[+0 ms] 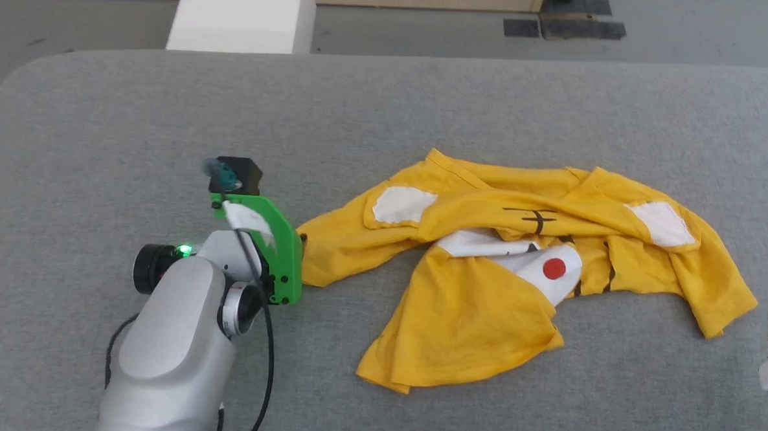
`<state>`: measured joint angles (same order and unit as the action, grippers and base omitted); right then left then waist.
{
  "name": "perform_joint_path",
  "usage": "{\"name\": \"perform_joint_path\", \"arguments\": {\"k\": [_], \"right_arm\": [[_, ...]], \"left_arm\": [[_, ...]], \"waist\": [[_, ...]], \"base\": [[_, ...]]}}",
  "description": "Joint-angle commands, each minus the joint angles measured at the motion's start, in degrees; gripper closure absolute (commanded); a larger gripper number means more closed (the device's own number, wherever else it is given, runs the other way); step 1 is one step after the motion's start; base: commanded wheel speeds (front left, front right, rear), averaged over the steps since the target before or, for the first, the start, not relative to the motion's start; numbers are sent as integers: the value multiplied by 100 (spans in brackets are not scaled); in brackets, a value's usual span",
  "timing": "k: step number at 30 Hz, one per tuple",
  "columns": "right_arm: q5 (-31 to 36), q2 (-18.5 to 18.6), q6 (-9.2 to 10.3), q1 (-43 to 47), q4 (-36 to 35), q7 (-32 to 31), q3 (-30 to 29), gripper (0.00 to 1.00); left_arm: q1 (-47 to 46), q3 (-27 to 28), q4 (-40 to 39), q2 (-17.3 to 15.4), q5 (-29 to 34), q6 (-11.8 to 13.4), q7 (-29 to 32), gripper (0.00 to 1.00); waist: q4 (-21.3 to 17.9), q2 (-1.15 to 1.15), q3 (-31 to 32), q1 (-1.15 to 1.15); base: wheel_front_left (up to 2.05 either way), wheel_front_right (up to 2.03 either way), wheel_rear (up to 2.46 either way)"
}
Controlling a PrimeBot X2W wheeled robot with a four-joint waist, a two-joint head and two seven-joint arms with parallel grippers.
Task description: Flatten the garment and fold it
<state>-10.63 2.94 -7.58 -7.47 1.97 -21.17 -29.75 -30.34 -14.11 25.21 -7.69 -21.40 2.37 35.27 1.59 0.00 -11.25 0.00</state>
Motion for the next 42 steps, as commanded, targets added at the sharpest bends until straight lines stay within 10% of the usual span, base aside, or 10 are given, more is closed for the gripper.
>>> {"name": "perform_joint_path", "arguments": {"k": [1, 7, 9, 22, 38, 39, 40, 41, 42], "right_arm": [[8, -5, 9, -95, -37, 8, 7, 0], [-31, -5, 9, -146, -25, 44, -43, 0], [-11, -6, 9, -166, -21, 59, -80, 0], [719, 600, 9, -948, 341, -887, 442, 0], [543, 1583, 9, -1445, 1567, -3291, 2160, 0], [450, 1586, 9, -1426, 1594, -3381, 2188, 14], [331, 1590, 9, -1417, 1580, -3429, 2231, 78], [259, 1606, 9, -1427, 1542, -3412, 2244, 100], [189, 1637, 9, -1449, 1498, -3382, 2228, 100]], "left_arm": [[-85, -81, 120, -96, 146, 30, 189, 0], [-1, -400, 680, -139, 228, -80, 833, 0], [99, -427, 747, -86, 137, -170, 856, 100], [587, 919, -894, 240, -1058, -199, -1429, 100], [1406, 670, -2467, 328, -1115, 15, -1408, 100], [1412, 666, -2471, 328, -1114, 17, -1414, 100], [1420, 665, -2473, 328, -1115, 16, -1432, 100], [1423, 662, -2471, 323, -1110, 10, -1452, 100], [1419, 663, -2467, 322, -1118, -6, -1480, 100]], "waist": [[-208, 0, -234, 0], [-299, 0, -365, 0], [-289, 0, -385, 0], [-93, 0, -439, 0], [313, 0, -1040, 0], [316, 0, -1038, 0], [314, 0, -1026, 0], [309, 0, -1013, 0], [302, 0, -993, 0]], "base": [[0, 0, 0], [0, 0, 0], [0, 0, 0], [0, 0, 0], [0, 0, 0], [0, 0, 0], [0, 0, 0], [0, 0, 0], [0, 0, 0]]}}
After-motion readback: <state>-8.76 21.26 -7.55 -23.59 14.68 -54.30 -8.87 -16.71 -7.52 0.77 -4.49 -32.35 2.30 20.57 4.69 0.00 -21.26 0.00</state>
